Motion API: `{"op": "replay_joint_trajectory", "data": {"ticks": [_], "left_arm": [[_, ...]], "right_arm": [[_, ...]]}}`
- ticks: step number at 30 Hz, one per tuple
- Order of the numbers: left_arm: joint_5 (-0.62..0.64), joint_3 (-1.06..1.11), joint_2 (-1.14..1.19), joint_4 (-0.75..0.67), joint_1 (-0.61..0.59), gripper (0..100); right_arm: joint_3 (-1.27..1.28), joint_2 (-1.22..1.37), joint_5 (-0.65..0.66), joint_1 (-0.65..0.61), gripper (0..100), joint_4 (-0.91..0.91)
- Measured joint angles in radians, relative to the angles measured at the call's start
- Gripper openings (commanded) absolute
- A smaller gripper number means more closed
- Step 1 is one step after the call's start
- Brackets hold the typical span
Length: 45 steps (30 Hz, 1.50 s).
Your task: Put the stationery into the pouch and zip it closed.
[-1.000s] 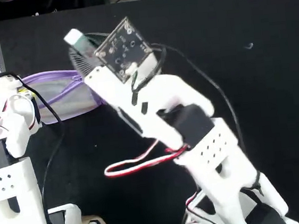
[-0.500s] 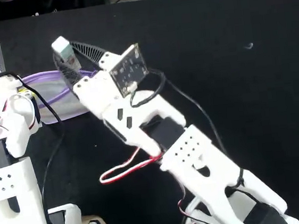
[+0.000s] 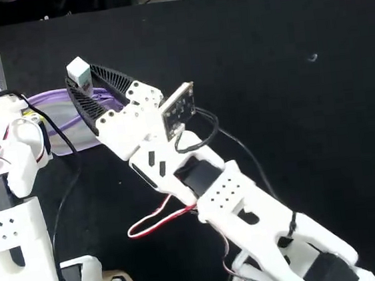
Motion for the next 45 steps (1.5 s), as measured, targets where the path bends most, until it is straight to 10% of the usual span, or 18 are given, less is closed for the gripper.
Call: {"op": "replay_joint_trajectory", "data": {"ticks": [19,27,45], "left_arm": [[0.0,0.0,0.0,0.0,0.0,3],[0.0,0.026,0.0,-0.044,0.0,3],[-0.002,0.029,0.0,-0.046,0.0,3]], "right_arm": [[-0.011,0.143,-0.084,-0.032,1.7,0.0],[-0.04,0.167,-0.084,-0.034,33.4,0.0],[-0.028,-0.049,-0.084,0.012,20.9,0.061]]}}
